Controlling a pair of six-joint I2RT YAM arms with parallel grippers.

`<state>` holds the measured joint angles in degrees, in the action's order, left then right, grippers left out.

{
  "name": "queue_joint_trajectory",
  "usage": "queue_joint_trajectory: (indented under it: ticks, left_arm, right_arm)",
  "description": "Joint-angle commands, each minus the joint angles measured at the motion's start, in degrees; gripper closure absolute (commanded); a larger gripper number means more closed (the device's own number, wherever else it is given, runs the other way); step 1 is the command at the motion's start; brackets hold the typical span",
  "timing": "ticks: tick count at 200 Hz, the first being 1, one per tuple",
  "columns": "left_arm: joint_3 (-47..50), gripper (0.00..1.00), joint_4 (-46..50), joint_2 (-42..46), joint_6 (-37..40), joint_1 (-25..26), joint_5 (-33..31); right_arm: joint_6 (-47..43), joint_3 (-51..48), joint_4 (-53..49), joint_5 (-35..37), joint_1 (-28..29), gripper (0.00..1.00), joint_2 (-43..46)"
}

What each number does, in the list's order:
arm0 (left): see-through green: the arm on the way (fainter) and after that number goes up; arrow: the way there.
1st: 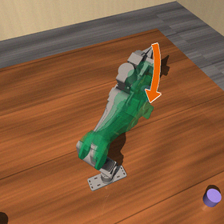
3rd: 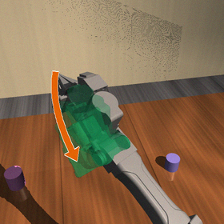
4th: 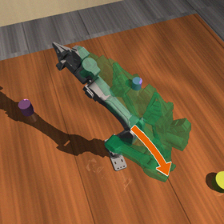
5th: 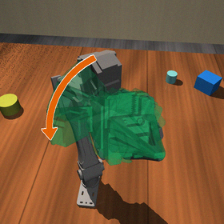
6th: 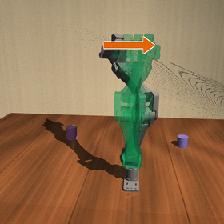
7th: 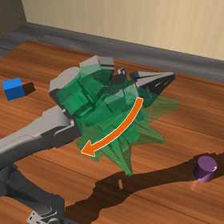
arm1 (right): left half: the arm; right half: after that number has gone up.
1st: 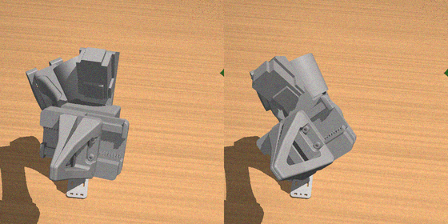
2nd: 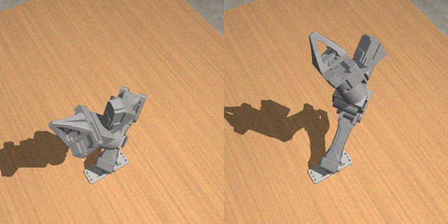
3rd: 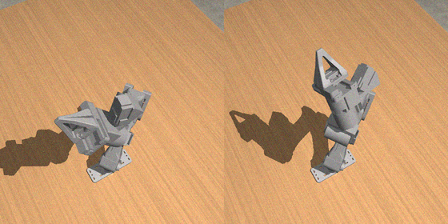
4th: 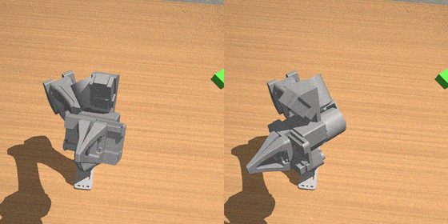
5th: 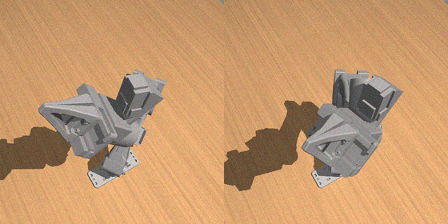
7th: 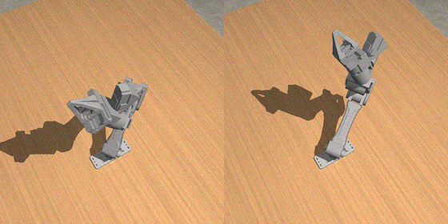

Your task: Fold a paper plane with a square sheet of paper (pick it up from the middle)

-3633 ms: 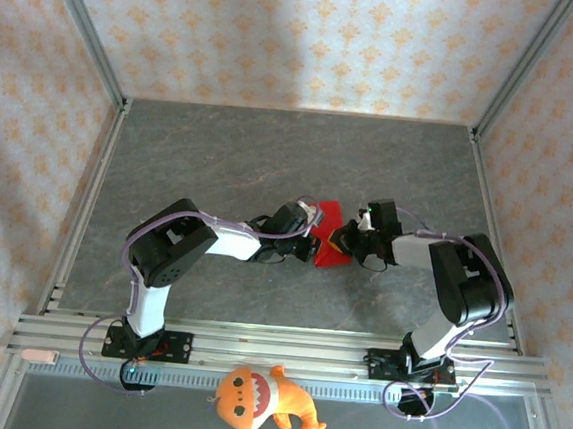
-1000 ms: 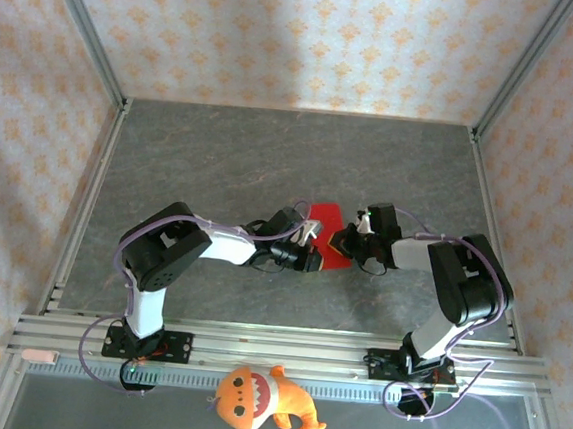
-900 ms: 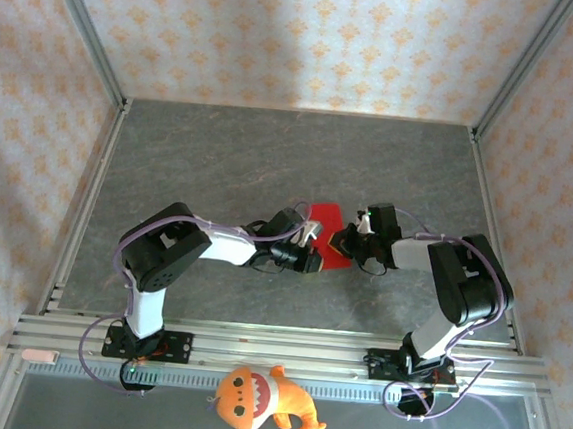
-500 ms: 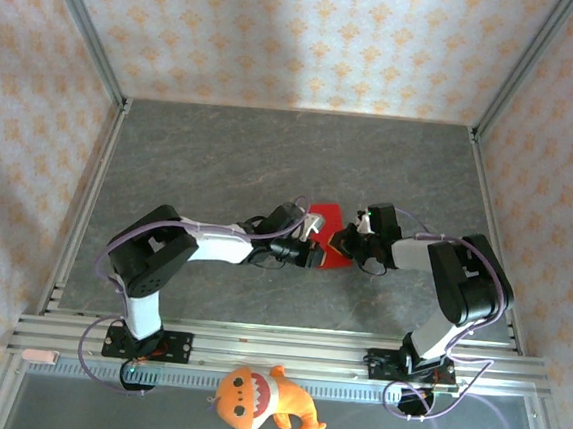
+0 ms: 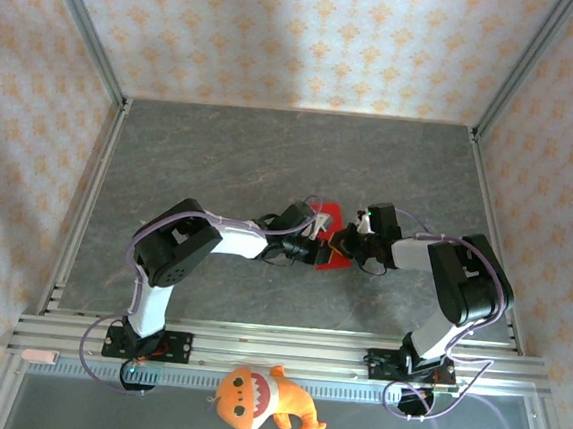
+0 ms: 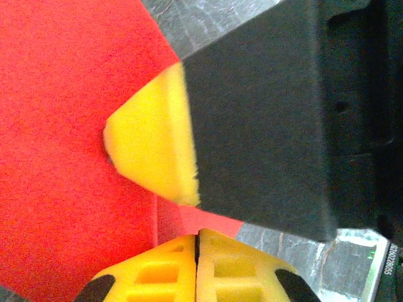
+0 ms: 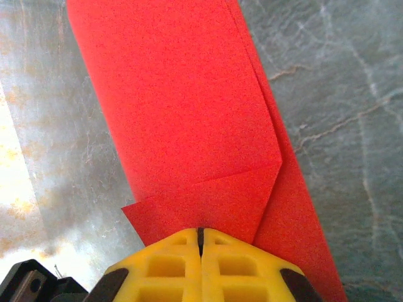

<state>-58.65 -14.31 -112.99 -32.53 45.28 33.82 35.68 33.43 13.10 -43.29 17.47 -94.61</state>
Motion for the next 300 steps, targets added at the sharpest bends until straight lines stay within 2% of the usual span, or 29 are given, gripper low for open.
queue_joint_trajectory:
  ticks: [1, 83, 102, 179, 236, 270, 300]
  left_arm:
    - [1.9, 0.93, 0.5, 0.2, 0.5, 0.1, -1.1]
    - [7.5, 0.93, 1.8, 3.0, 1.3, 0.0, -0.2]
    - [8.3, 0.93, 2.2, 3.0, 3.5, 0.1, 0.5]
    - [10.1, 0.93, 9.4, 8.2, 8.0, 0.8, -3.0]
    - [10.0, 0.95, 1.9, 13.8, 4.0, 0.7, -3.9]
    - [6.3, 0.93, -2.4, 10.2, 2.0, 0.7, -1.9]
    - [2.2, 0.93, -2.6, 5.0, 2.0, 0.8, 0.1]
  right_arm:
    - [-0.9, -2.9, -8.4, 6.5, 0.1, 1.0, -2.2]
    - [-1.2, -3.3, -8.3, 6.6, 0.1, 1.0, -2.6]
    - [-1.2, -3.3, -8.3, 6.7, 0.1, 1.0, -2.6]
    - [-1.3, -3.2, -8.7, 6.7, 0.0, 1.0, -2.3]
    - [-1.0, -3.5, -8.4, 6.7, 0.0, 1.0, -2.0]
    - [-1.1, -3.5, -8.2, 6.6, 0.0, 1.0, -2.1]
    - [-0.9, -3.4, -8.1, 6.4, 0.0, 1.0, -2.3]
